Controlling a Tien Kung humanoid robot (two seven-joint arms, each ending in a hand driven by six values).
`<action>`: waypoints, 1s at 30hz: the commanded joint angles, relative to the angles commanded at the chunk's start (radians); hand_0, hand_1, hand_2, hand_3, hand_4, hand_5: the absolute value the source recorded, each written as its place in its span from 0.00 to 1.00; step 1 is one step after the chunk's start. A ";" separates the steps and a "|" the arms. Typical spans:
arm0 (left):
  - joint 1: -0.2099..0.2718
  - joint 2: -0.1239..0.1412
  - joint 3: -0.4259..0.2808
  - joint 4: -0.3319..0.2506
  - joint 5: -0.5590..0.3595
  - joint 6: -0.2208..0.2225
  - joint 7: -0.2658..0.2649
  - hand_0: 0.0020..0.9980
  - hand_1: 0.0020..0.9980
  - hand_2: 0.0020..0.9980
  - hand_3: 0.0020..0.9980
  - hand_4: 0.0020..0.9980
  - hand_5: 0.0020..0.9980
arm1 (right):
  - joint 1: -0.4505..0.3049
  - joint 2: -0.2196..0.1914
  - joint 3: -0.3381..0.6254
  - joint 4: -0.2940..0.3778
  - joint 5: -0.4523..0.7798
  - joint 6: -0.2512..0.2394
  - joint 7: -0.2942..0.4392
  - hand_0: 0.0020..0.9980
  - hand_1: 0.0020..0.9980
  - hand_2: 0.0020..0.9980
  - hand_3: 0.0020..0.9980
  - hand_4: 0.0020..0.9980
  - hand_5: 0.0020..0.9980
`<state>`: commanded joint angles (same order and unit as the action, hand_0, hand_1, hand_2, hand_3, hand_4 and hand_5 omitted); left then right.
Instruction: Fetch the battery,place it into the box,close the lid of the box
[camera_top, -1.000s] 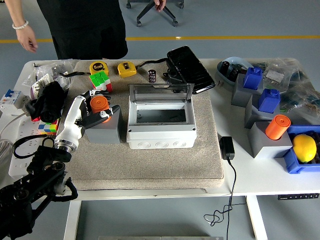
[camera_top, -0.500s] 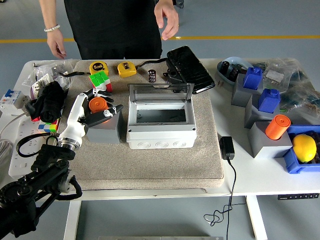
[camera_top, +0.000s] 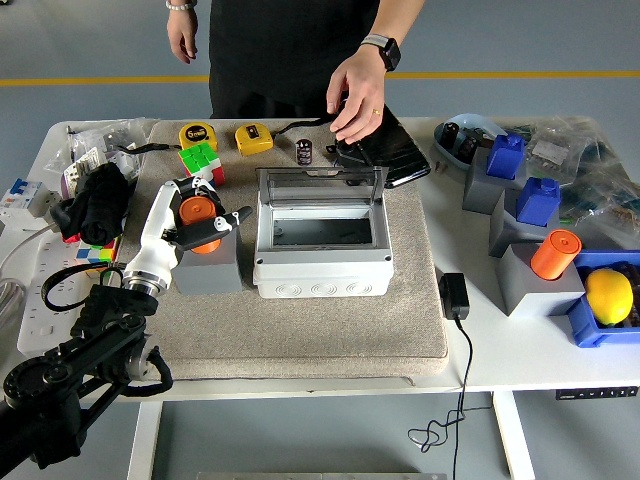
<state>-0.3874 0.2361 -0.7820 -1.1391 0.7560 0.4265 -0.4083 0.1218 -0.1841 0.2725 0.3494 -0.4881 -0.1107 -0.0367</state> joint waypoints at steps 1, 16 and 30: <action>-0.002 -0.001 -0.001 0.000 -0.005 0.001 -0.006 0.03 0.06 0.16 0.19 0.93 0.00 | 0.000 0.000 0.000 0.000 0.000 -0.001 0.001 0.73 0.70 0.69 0.67 1.00 0.59; 0.005 0.028 -0.037 -0.179 0.188 0.006 0.074 0.01 0.00 0.11 0.19 1.00 0.02 | -0.004 0.002 0.002 -0.002 0.003 -0.005 0.007 0.73 0.69 0.69 0.66 1.00 0.59; -0.138 0.061 0.143 -0.320 0.742 -0.048 0.392 0.00 0.00 0.04 0.13 1.00 0.26 | -0.001 -0.003 0.003 -0.001 0.004 -0.007 0.009 0.73 0.69 0.69 0.66 1.00 0.58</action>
<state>-0.5256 0.2973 -0.6394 -1.4587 1.4984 0.3785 -0.0164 0.1209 -0.1867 0.2754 0.3488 -0.4846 -0.1178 -0.0280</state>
